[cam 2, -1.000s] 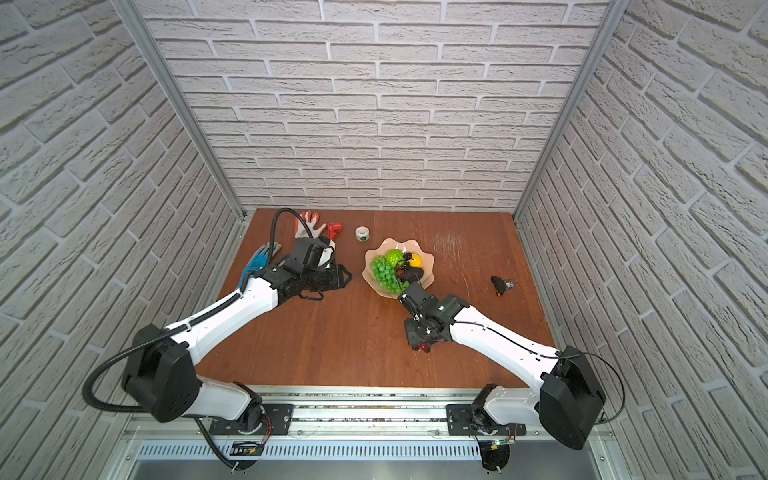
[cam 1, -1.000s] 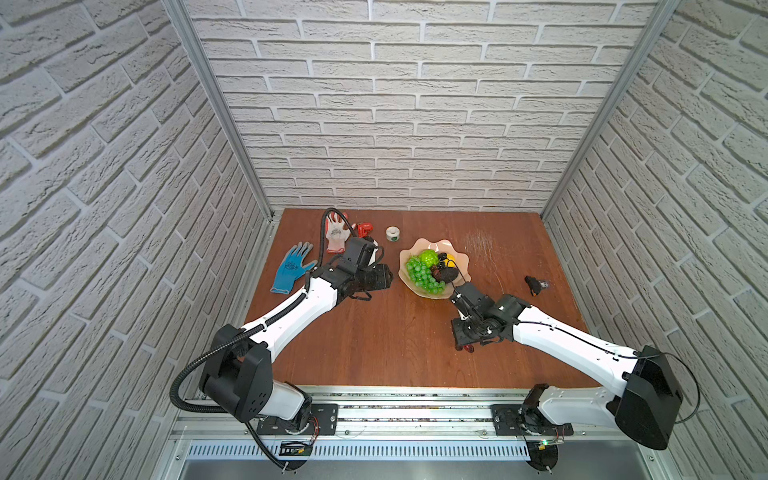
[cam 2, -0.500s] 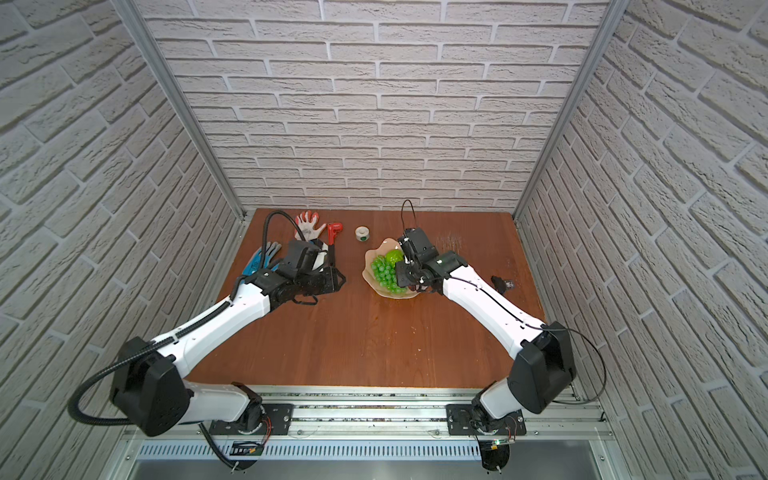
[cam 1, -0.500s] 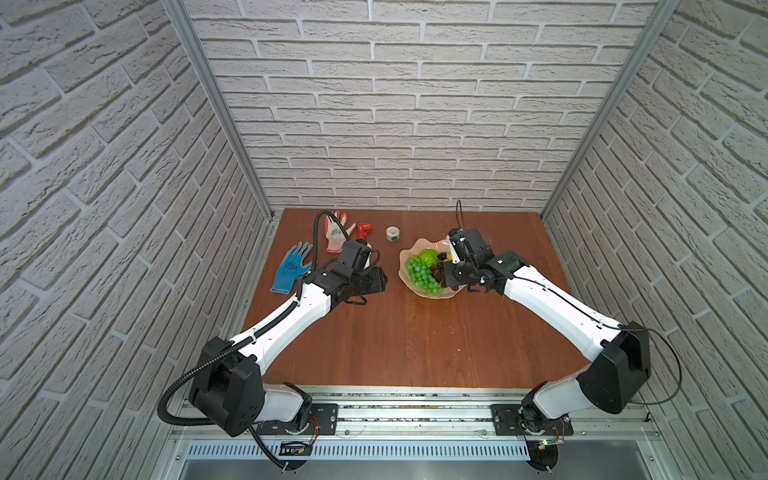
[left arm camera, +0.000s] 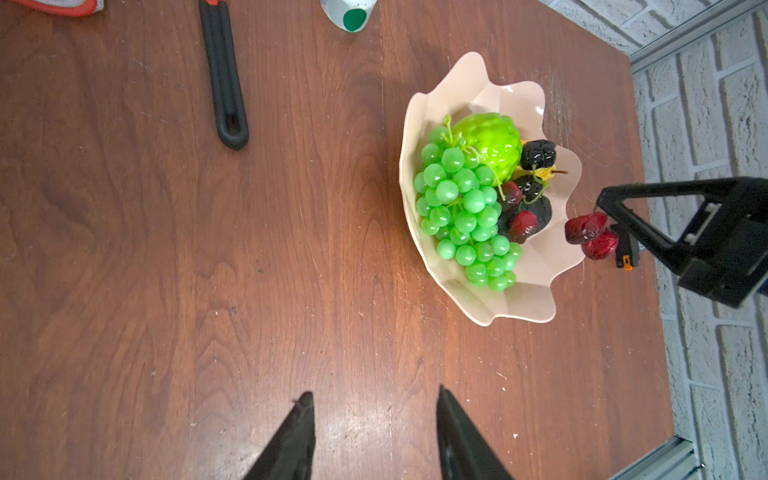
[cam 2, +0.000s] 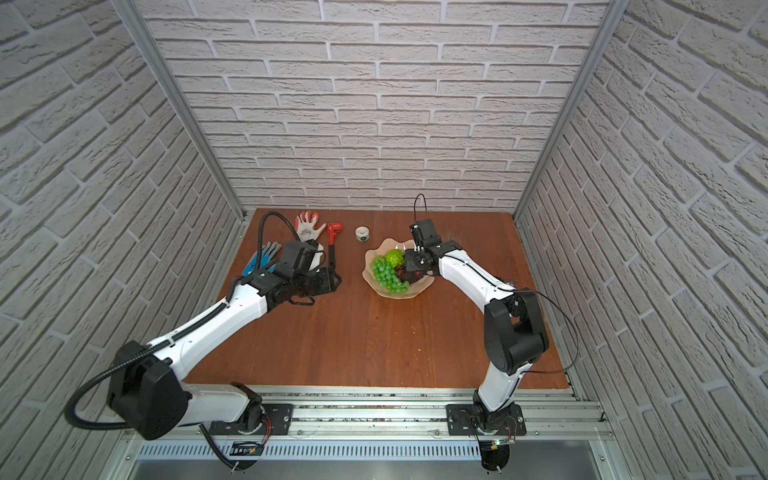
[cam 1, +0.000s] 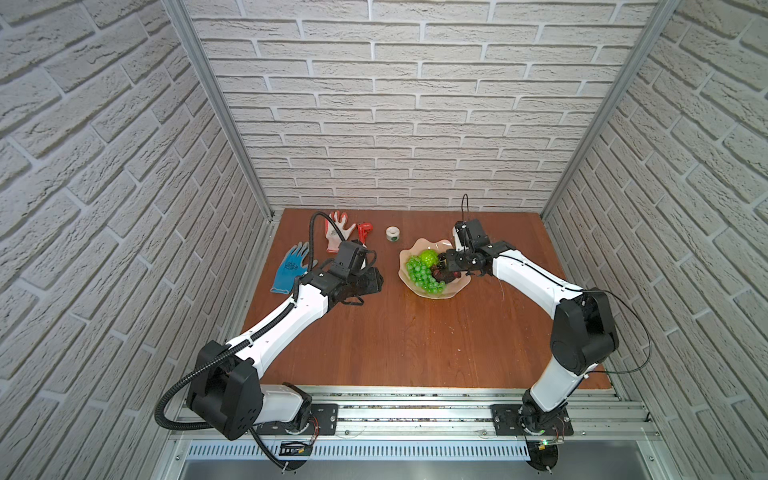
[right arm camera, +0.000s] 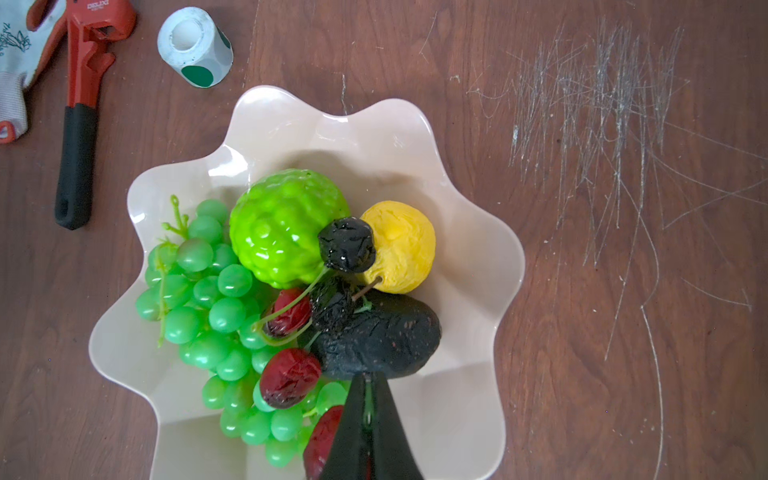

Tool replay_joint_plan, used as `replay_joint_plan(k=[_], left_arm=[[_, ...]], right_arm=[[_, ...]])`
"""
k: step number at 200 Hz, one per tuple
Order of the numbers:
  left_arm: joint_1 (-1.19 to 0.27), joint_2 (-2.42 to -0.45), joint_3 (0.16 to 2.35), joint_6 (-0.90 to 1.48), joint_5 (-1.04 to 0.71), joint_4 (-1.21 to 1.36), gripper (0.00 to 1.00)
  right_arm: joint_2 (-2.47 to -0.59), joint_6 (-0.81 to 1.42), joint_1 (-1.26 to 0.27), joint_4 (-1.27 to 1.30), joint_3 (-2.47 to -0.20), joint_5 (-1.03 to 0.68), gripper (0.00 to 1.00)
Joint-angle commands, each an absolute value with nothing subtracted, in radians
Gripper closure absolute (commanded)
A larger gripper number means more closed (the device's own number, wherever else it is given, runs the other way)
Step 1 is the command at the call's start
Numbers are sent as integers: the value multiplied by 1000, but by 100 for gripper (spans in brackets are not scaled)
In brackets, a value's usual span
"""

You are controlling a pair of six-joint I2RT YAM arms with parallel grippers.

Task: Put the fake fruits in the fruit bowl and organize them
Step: 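Carry the red cherries over the bowl and release them with the right gripper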

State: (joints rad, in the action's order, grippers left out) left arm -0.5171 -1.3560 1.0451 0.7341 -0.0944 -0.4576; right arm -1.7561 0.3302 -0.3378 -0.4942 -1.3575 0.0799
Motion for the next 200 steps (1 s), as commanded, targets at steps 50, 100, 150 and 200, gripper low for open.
replay_joint_plan(k=[50, 100, 150, 200], left_arm=[[-509, -1384, 1065, 736, -107, -457, 52], [-510, -1385, 1072, 735, -111, -465, 52], [-509, -1390, 1080, 735, -113, -469, 52], [-509, -1403, 1100, 732, -116, -474, 50]], right_arm=[[-1786, 336, -339, -407, -1306, 16, 94], [-1809, 327, -340, -394, -1281, 4, 95], [-1821, 313, -340, -394, -1282, 15, 94], [-1820, 304, -340, -389, -1295, 20, 80]])
